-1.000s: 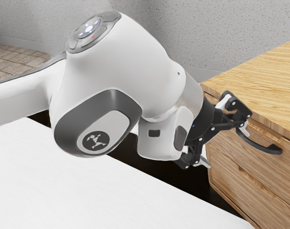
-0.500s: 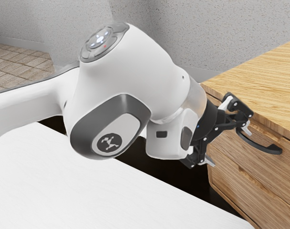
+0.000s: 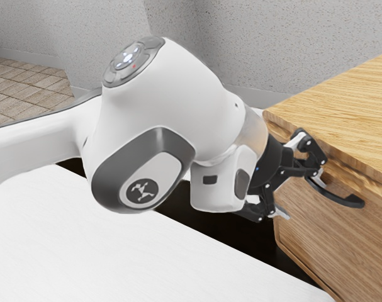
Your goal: Pull the drawer handle with one arm to open the drawer
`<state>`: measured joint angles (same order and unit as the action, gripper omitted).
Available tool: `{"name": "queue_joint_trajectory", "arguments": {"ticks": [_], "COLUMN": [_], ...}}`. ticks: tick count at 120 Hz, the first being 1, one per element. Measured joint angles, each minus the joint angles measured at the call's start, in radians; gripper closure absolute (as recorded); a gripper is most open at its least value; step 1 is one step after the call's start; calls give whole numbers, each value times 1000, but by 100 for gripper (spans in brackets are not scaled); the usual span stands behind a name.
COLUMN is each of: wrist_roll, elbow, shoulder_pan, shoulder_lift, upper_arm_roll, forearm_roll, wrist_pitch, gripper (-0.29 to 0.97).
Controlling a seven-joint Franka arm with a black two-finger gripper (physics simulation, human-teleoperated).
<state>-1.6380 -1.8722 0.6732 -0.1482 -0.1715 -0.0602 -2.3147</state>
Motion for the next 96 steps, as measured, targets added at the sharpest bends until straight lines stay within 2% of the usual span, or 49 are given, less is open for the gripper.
{"name": "queue_joint_trajectory", "arguments": {"ticks": [9, 25, 37, 54, 65, 80, 92, 96], "wrist_roll": [3, 14, 24, 37, 46, 55, 62, 64], "elbow": [-27, -98, -149, -231, -302, -367, -395, -404], "shoulder_pan": [3, -1, -5, -9, -61, -90, -103, -108], "shoulder_lift": [-28, -91, -145, -229, -308, -390, -418, -423], "upper_arm_roll": [-1, 8, 25, 42, 92, 109, 120, 124], "forearm_roll": [0, 3, 13, 25, 25, 28, 35, 41], "wrist_pitch": [1, 2, 3, 0, 1, 2, 2, 0], "gripper": [33, 28, 37, 37, 43, 48, 51, 46]}}
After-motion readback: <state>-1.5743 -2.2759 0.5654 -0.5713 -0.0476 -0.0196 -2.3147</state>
